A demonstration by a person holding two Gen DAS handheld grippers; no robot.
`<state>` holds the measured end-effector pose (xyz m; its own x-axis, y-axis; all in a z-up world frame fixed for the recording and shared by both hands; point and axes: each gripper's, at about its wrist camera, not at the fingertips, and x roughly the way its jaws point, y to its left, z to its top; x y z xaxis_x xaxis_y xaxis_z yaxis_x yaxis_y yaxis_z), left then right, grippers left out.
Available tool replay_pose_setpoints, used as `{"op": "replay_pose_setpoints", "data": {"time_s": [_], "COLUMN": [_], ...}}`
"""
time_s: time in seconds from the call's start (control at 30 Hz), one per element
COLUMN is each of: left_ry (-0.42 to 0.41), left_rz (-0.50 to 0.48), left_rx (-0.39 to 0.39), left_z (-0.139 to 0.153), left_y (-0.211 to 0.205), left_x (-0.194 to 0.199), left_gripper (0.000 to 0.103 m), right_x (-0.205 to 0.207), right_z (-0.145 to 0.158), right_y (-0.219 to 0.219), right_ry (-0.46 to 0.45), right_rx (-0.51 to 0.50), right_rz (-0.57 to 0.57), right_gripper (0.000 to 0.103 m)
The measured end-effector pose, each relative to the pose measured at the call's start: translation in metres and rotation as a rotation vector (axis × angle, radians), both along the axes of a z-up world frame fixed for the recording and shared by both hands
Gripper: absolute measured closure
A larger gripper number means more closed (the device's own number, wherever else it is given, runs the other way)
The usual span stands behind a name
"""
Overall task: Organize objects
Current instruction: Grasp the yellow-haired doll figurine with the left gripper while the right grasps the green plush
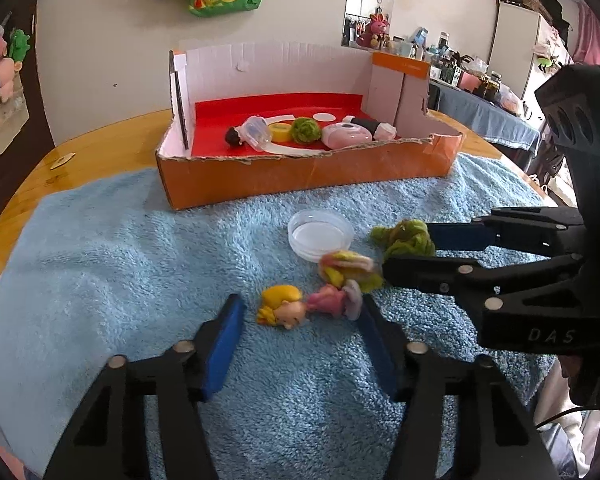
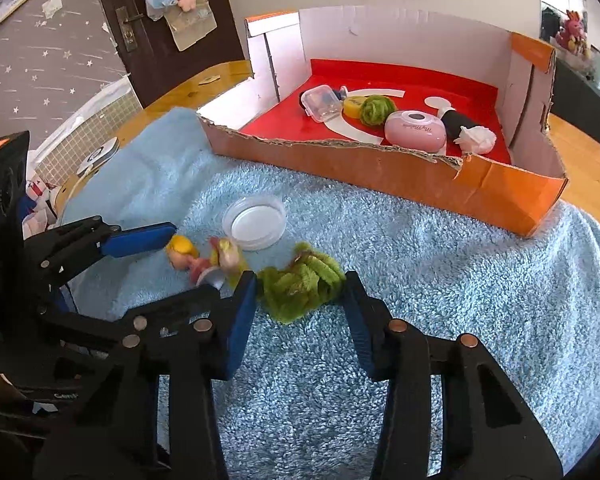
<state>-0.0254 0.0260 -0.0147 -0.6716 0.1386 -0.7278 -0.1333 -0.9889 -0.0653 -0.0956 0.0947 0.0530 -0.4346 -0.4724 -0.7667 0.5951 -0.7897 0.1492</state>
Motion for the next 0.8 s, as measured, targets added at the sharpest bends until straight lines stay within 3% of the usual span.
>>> {"op": "replay_pose_setpoints", "data": {"time_s": [0.8], "left_ry": [0.043], "left_rz": [-0.006], "left_rx": [0.060], "left_z": [0.021], "left_y": [-0.013], "left_x": [0.000], "left_gripper": [0.051], "right_x": [0.000], "right_z": [0.013], "right_y": [0.007], "right_ry": [0.010], "right_rx": [-0.077], "right_rz": [-0.021], "right_gripper": [0.064]}}
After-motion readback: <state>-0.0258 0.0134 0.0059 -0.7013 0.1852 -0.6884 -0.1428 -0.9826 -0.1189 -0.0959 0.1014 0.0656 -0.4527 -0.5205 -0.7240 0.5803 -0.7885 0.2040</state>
